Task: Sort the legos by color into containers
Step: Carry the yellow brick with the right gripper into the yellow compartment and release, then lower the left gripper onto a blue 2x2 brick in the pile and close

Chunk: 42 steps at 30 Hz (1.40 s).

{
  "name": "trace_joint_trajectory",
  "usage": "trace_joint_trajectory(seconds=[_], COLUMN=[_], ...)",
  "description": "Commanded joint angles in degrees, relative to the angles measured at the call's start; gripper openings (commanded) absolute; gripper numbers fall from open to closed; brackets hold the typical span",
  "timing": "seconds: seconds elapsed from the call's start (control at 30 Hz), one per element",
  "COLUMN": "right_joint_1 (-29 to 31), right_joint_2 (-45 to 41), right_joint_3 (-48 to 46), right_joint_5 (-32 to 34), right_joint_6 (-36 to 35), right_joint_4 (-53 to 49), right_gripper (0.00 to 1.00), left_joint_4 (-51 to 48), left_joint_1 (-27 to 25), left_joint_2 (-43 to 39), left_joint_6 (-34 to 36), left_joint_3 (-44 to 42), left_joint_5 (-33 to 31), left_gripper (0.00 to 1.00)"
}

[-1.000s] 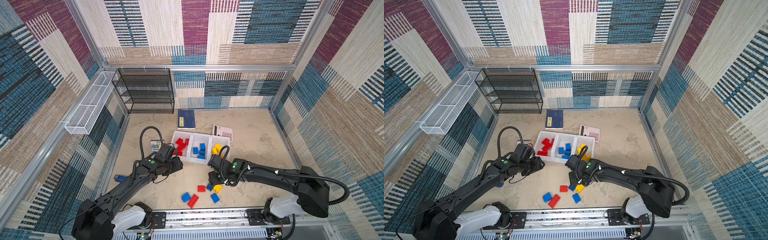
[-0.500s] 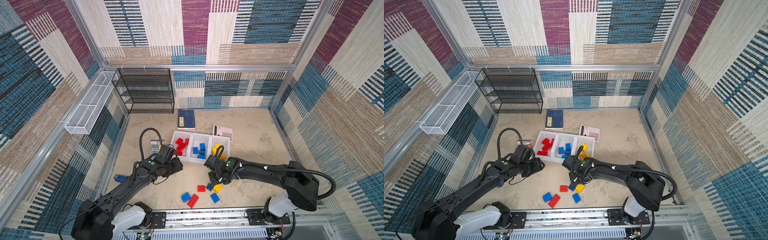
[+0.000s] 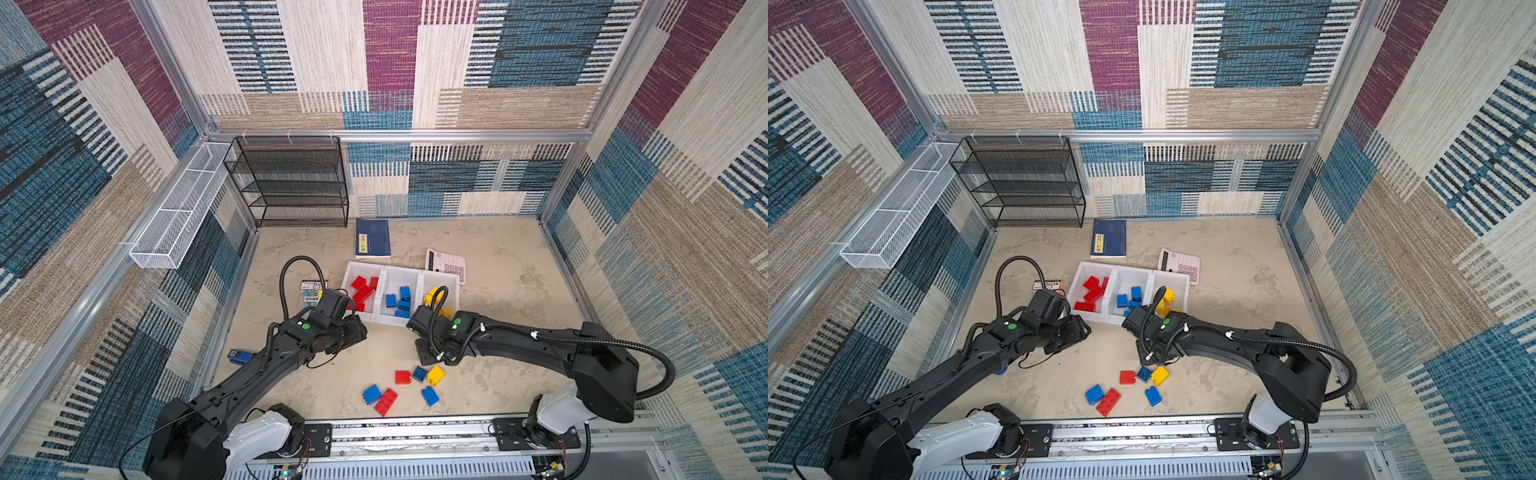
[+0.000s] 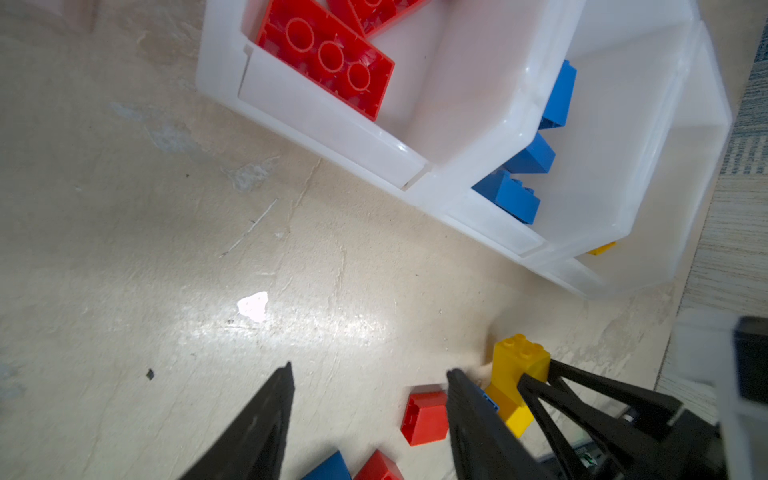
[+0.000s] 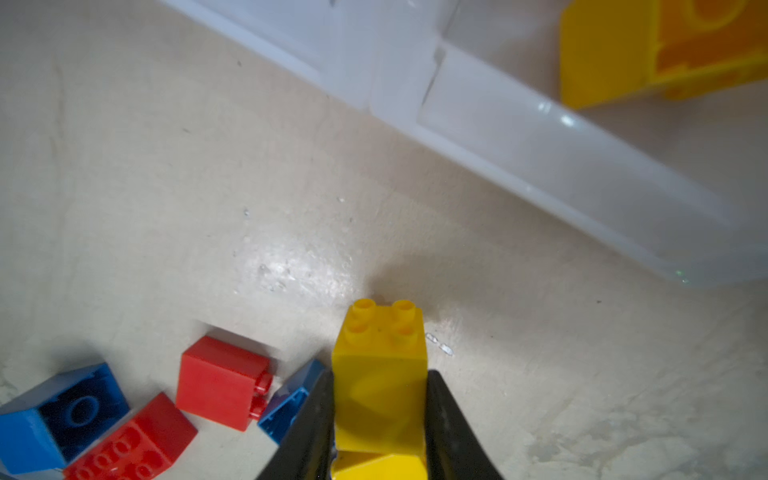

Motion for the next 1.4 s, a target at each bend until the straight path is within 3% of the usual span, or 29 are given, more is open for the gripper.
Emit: trace_joint_trajectory(seconds=[0.0,0.23,0.37,0.43,0.53,0.63,1.13,1.37], right_joint_1=[-1.7,-14.9,-18.2,-19.3,-19.9,-19.9,-19.8,-19.9], right_joint_2=[-1.3,-0.6,2.0,2.9,3.4,3.0,-0.4,-2.1], right_joint_3=[4.1,11.9,14.5,15.1,15.6,15.3,12.6,9.2], right_joint_5=[4.7,5.2,4.8,4.7,4.8,4.4,2.9,1.6], right_joint_6=[-3.1,-12.4,-14.7,-15.0,-14.9,-14.5,-13.7,-12.9], right_joint_4=[-2.2,0.4,1.8,2.3,2.3,2.5,2.3,3.9], right_gripper=[0.31,0.34,0.35,0.44,0.60,0.69,0.73,0.73], left_joint_4=[0.3,0.5,0.5,0.5,0.4,0.3,-1.6,-5.4], left_joint_1=[0.0,0.0,0.0,0.0,0.1,0.0,0.0,-2.3], left_joint_2=[-0.4,-1.3,-2.0,-2.6,-3.5,-4.1,-4.5,-6.8], left_joint_6=[-0.6,-1.1,-1.7,-2.1,-2.4,-2.6,-3.0,-7.1], left_joint_3=[-0.1,-1.1,-1.8,-2.3,-2.9,-3.3,-3.3,-5.5], left_joint_5=[-0.3,0.4,1.1,1.2,1.0,0.9,1.7,3.4], left_gripper=[0.62,0.62,0.62,0.62,0.62,0.62,0.62,0.62])
